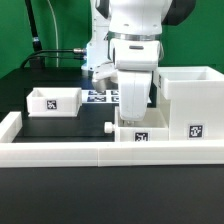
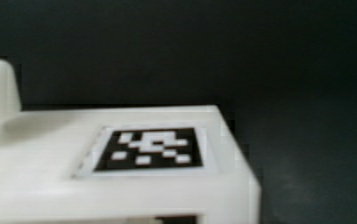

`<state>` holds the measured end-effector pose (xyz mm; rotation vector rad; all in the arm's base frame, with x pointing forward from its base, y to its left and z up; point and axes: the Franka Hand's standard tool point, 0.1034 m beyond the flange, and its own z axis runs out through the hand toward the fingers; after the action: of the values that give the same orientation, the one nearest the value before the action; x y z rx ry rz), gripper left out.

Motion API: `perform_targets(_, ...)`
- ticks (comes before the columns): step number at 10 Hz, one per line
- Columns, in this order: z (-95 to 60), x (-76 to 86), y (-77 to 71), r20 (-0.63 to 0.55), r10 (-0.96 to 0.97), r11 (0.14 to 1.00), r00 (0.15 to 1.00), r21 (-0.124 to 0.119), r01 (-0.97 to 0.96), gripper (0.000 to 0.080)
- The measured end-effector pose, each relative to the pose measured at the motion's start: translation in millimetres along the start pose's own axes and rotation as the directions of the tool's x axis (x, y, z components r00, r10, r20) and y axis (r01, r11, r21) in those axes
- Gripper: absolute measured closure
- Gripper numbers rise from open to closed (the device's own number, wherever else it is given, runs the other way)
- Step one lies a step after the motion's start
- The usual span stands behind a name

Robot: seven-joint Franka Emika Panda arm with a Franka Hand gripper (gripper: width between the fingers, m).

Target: Assemble drawer

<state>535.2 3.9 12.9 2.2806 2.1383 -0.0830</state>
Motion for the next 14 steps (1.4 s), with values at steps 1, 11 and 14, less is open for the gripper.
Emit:
perform_targets(1,1.1,0.0,-1.4,-0.002,0.000,1.000,1.000,-0.005,0.000,0.0757)
perform_targets(11,3.1,2.8,-8.3,0.005,-0.002,1.000,1.000,-0.018,0.002,0.0757)
perform_targets(14,3.1,0.7,-8.0,0.007,0.004,1.000,1.000,-0.019,-0.004,0.0757)
